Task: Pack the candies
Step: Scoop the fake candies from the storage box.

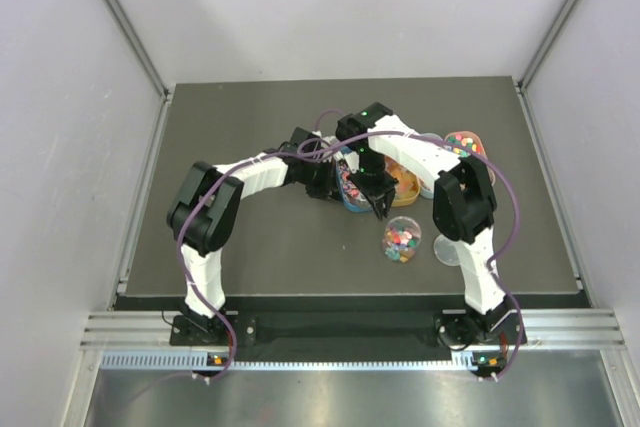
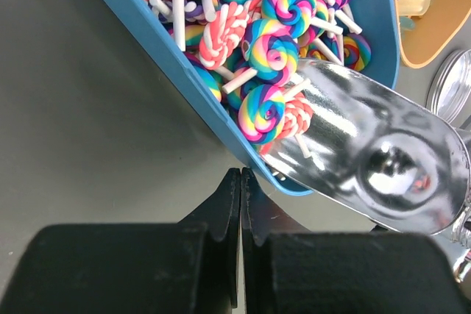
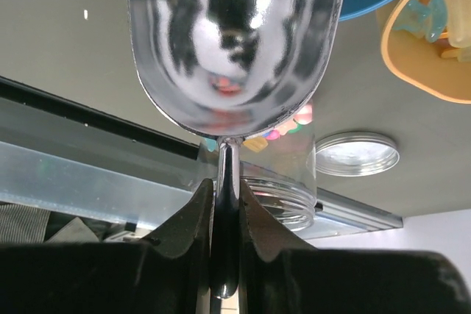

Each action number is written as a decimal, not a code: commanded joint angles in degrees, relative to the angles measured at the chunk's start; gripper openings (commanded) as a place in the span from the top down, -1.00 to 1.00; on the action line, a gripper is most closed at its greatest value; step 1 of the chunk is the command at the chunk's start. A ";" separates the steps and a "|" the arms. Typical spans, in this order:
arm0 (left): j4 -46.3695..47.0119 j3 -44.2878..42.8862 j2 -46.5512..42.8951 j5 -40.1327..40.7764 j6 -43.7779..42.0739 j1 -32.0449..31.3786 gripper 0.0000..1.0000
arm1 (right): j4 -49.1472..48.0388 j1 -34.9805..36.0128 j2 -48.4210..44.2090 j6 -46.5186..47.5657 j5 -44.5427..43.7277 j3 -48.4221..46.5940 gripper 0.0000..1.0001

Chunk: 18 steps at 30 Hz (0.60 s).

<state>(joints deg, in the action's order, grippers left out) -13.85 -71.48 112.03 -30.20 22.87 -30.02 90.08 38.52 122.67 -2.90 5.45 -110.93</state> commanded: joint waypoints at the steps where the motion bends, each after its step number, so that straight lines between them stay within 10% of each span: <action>1: 6.46 -3.57 0.47 -6.46 0.15 -4.87 1.00 | -11.42 4.72 0.64 1.23 9.14 0.63 1.00; 18: 6.99 -2.08 -0.67 -5.49 -0.37 -4.96 1.00 | -12.48 2.61 5.82 0.08 10.63 -7.80 1.00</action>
<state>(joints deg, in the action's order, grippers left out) -14.15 -71.66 112.42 -30.59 22.90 -30.02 92.40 38.76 124.99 -5.26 6.48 -114.15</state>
